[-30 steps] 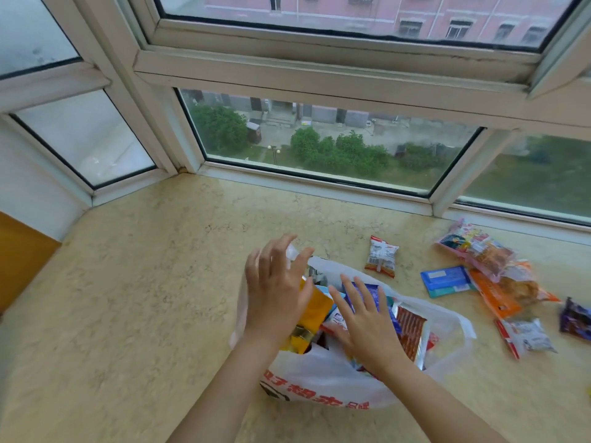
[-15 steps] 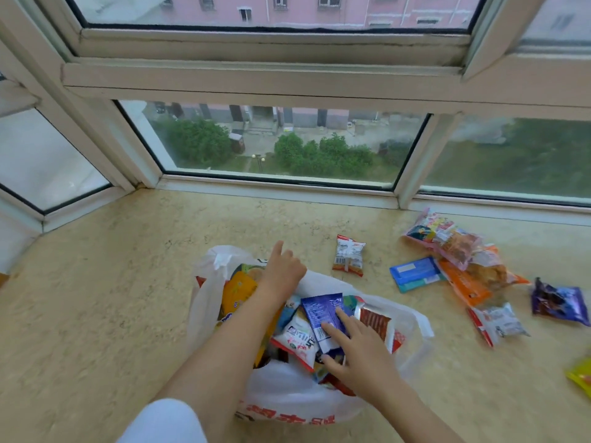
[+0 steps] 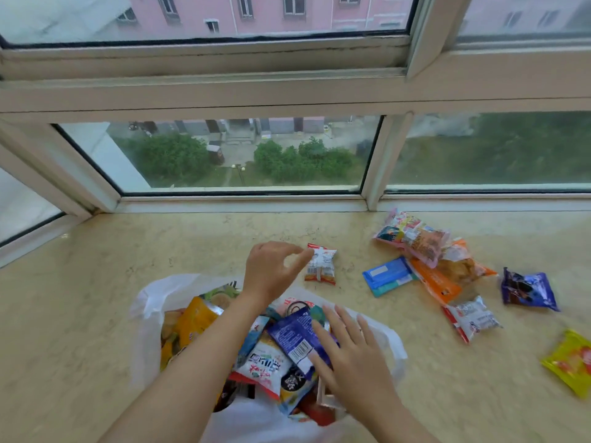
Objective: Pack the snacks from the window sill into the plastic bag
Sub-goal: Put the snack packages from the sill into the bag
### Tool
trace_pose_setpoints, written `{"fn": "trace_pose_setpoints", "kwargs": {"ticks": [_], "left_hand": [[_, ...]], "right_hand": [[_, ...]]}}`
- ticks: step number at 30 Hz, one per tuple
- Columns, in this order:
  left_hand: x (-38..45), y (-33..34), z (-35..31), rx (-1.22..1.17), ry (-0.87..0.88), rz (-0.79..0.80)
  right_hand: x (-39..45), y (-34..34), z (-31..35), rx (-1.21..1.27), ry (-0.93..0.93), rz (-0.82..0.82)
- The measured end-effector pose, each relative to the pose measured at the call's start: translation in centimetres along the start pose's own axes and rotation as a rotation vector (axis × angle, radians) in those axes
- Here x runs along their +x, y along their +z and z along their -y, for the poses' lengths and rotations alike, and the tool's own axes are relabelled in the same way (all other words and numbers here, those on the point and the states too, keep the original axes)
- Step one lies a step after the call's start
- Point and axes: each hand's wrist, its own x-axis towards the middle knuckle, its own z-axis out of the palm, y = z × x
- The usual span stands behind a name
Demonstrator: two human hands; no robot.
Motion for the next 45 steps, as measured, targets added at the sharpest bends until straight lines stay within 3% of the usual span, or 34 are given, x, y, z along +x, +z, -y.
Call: {"fn": "trace_pose_setpoints", "kwargs": {"ticks": [2, 5, 7, 12, 16, 20, 23, 29, 33, 38, 45], "left_hand": [[2.1, 1.8, -1.5, -0.059, -0.132, 0.078], [4.5, 6.1, -2.5, 0.111, -0.262, 0.37], [5.3, 9.1, -2.4, 0.185, -0.308, 0.478], [6.8, 15.1, -1.0, 0.307, -0.37, 0.535], [8.3, 19.0, 0.3, 0.348, -0.402, 0.584], [9.2, 21.4, 1.3, 0.443, -0.392, 0.574], [8.9, 22.2, 2.9, 0.385, -0.451, 0.535], [7.7, 21.8, 3.1, 0.316, -0.343, 0.405], [7.1, 20.9, 2.7, 0.31, -0.3, 0.416], [6.4, 18.8, 1.0, 0.216, -0.267, 0.351], [2.9, 11.3, -2.4, 0.02, -0.329, 0.208]], "right_hand": [[0.6, -1.1, -2.3, 0.005, 0.097, -0.06], [1.9, -2.1, -5.8, -0.026, 0.244, -0.027], [2.7, -1.8, -8.0, -0.03, 0.324, -0.002], [4.9, 2.6, -14.9, -0.114, 0.358, 0.013], [6.8, 7.8, -20.4, -0.248, 0.264, 0.163], [9.2, 11.2, -22.8, -0.337, 0.122, 0.173], [11.1, 12.8, -24.0, -0.382, 0.084, 0.209], [12.8, 10.9, -24.8, -0.468, -0.062, 0.283], [12.9, 10.3, -24.6, -0.441, -0.13, 0.27], [11.5, 10.6, -23.3, -0.401, -0.065, 0.146], [7.9, 4.5, -18.0, -0.051, 0.111, -0.061]]}}
